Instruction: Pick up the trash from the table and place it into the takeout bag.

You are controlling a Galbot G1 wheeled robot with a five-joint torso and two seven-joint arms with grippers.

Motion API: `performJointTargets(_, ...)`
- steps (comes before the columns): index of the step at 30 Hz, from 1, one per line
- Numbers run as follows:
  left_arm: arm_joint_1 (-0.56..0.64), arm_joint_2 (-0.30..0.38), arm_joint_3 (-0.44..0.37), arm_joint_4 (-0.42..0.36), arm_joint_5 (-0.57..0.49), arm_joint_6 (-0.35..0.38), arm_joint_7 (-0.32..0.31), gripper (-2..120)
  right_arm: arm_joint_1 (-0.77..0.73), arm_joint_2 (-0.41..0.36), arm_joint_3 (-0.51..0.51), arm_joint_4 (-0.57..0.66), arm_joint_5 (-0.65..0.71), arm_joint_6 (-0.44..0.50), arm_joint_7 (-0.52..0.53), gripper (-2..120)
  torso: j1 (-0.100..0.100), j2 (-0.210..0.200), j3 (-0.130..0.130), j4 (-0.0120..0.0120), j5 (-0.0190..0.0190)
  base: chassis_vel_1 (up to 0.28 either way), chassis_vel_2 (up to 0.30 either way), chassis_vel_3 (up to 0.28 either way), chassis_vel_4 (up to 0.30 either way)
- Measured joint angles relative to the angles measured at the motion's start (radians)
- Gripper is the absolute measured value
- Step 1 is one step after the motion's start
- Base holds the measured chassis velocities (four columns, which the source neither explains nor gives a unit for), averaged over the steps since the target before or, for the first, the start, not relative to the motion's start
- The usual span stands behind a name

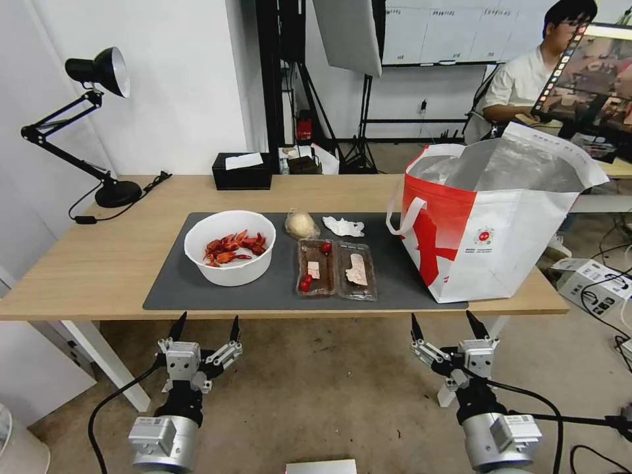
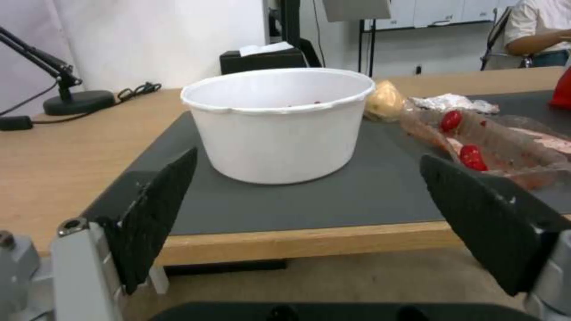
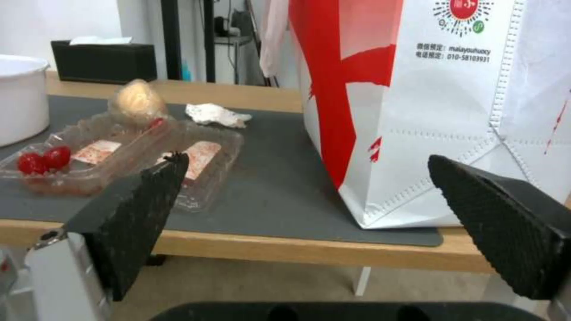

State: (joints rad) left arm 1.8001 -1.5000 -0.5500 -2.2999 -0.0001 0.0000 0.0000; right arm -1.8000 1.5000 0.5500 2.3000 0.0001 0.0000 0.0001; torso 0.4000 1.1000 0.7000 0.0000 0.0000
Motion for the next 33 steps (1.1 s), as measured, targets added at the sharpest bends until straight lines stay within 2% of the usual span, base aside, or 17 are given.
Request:
performJointTargets(24, -0.004, 0.002, 0.0, 0.0, -0.007, 0.008, -0.006, 100, 0.003, -0.008, 0.0, 0.0, 0.005, -0.004, 0.001, 100, 0.0, 0.0, 0.0, -0.0001, 0.0, 0.0, 0.0, 0.0, 0.0)
performJointTargets(25, -0.018, 0.01, -0.003, -0.005, -0.031, 0.042, -0.031, 100, 0.017, -0.036, 0.002, 0.0, 0.027, -0.029, 0.006, 100, 0.0, 0.0, 0.0, -0.0001, 0.0, 0.0, 0.0, 0.0, 0.0)
performJointTargets(26, -0.018, 0.01, -0.003, -0.005, -0.031, 0.042, -0.031, 100, 0.017, -0.036, 0.002, 0.0, 0.027, -0.029, 0.006, 100, 0.0, 0.0, 0.0, -0.0001, 0.0, 0.0, 0.0, 0.0, 0.0)
performJointTargets(28, -0.047, 0.025, -0.011, -0.016, -0.077, 0.101, -0.079, 100, 0.048, -0.093, 0.007, -0.003, 0.071, -0.077, 0.02, 100, 0.0, 0.0, 0.0, 0.0, 0.0002, 0.0, 0.0, 0.0, 0.0)
performJointTargets(29, -0.074, 0.041, -0.017, -0.025, -0.123, 0.164, -0.126, 100, 0.077, -0.151, 0.012, -0.006, 0.115, -0.125, 0.033, 100, 0.0, 0.0, 0.0, 0.0, 0.0002, 0.0, 0.0, 0.0, 0.0)
performJointTargets(30, -0.074, 0.041, -0.017, -0.025, -0.123, 0.164, -0.126, 100, 0.077, -0.151, 0.012, -0.006, 0.115, -0.125, 0.033, 100, 0.0, 0.0, 0.0, 0.0, 0.0002, 0.0, 0.0, 0.0, 0.0)
performJointTargets(31, -0.096, 0.052, -0.023, -0.032, -0.157, 0.21, -0.163, 100, 0.102, -0.198, 0.016, -0.008, 0.153, -0.166, 0.045, 100, 0.0, 0.0, 0.0, 0.0, 0.0, 0.0, 0.0, 0.0, 0.0)
performJointTargets(32, -0.096, 0.052, -0.023, -0.032, -0.157, 0.21, -0.163, 100, 0.102, -0.198, 0.016, -0.008, 0.153, -0.166, 0.045, 100, 0.0, 0.0, 0.0, 0.0, 0.0, 0.0, 0.0, 0.0, 0.0)
performJointTargets(33, -0.113, 0.062, -0.026, -0.037, -0.196, 0.252, -0.195, 100, 0.127, -0.247, 0.02, -0.011, 0.19, -0.207, 0.056, 100, 0.0, 0.0, 0.0, -0.0002, 0.0005, 0.0, 0.0, 0.0, 0.0)
